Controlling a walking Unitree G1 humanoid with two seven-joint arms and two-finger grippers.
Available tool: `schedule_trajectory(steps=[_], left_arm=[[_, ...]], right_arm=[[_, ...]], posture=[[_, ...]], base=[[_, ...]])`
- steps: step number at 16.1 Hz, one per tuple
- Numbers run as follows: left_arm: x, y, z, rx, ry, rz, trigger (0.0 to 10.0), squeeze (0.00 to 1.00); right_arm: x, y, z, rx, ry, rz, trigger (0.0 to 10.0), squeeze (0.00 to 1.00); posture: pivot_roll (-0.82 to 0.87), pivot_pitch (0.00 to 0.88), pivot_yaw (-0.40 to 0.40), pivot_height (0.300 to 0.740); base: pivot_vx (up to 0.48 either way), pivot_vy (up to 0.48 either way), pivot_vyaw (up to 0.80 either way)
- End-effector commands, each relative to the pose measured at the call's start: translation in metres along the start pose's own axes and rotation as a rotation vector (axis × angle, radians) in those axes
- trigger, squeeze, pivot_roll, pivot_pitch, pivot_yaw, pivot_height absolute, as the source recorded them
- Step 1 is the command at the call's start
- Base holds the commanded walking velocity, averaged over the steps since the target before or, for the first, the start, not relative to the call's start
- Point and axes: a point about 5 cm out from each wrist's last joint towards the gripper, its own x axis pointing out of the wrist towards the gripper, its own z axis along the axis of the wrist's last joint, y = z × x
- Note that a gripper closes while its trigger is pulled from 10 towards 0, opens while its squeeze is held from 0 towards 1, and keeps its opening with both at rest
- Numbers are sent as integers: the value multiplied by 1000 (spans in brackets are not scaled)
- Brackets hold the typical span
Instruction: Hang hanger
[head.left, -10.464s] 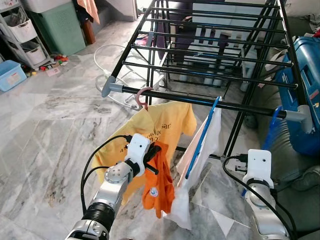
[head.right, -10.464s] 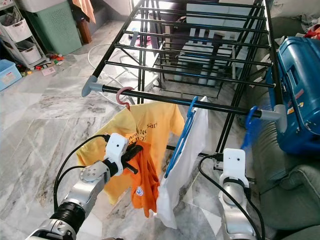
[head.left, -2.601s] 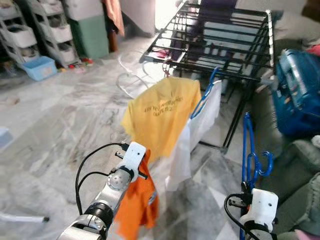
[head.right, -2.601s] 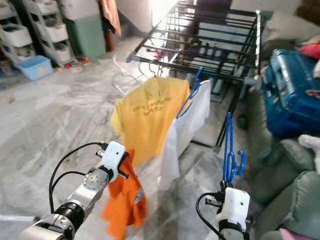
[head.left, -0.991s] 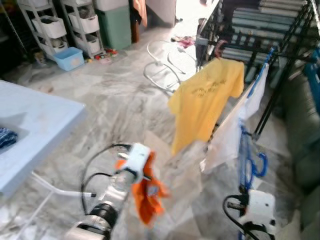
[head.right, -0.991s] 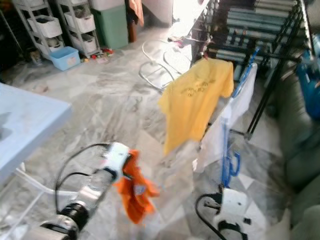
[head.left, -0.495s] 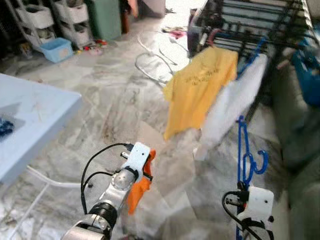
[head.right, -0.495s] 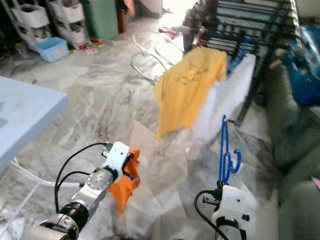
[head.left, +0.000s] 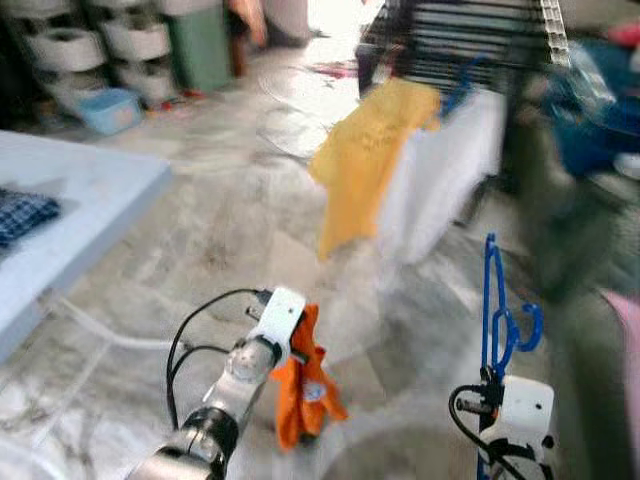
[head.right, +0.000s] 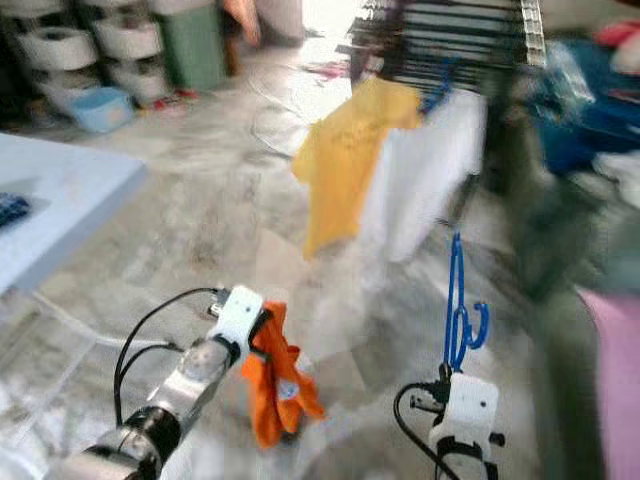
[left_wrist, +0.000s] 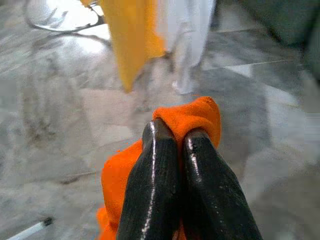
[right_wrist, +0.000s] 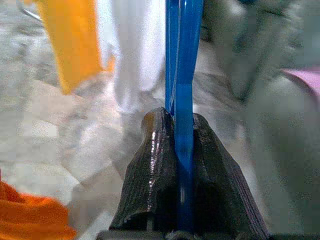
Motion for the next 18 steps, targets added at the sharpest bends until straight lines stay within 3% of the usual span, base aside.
schedule_trajectory(steps=[1, 11, 14, 18], left_arm=[[-1, 5, 3, 17, -24, 2, 10000, 0], [3, 18, 22, -46, -111, -24, 10000, 0], [4, 14, 21, -82, -91, -36, 10000, 0], [4, 14, 20, -62, -89, -44, 10000, 0]], right_arm=[[0, 1, 3, -1, -13, -1, 10000, 0], [-1, 3, 3, -7, -13, 0, 10000, 0], [0, 4, 3, -12, -15, 3, 10000, 0], [1, 5, 4, -15, -17, 8, 10000, 0]], posture=[[2, 42, -14, 740], [2, 50, -9, 740], [5, 45, -10, 740], [10, 45, -12, 740]], base=[[0, 0, 0], [0, 0, 0], [0, 411, 0], [0, 480, 0]])
